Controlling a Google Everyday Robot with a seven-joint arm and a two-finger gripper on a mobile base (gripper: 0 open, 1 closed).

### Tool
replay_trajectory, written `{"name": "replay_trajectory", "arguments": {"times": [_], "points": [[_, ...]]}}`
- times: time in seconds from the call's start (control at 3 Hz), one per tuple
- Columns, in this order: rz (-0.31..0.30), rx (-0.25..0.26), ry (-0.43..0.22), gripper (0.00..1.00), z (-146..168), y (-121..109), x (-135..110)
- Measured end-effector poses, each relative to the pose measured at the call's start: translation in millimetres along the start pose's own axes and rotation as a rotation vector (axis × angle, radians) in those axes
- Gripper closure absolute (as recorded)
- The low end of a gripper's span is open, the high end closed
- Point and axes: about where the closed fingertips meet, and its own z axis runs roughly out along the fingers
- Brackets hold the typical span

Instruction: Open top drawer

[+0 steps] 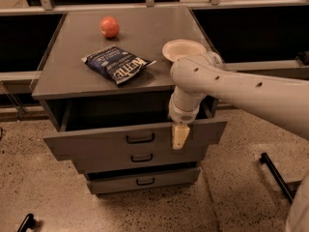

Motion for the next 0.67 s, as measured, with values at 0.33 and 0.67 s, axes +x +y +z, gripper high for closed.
{"name": "replay_trajectory", "arguments": {"times": [0.33, 0.67], "points": [[-0.032, -0.073, 0.017, 0.36, 1, 28, 1], [-0.058, -0.128, 0.039, 0.48, -8, 54, 3]]}}
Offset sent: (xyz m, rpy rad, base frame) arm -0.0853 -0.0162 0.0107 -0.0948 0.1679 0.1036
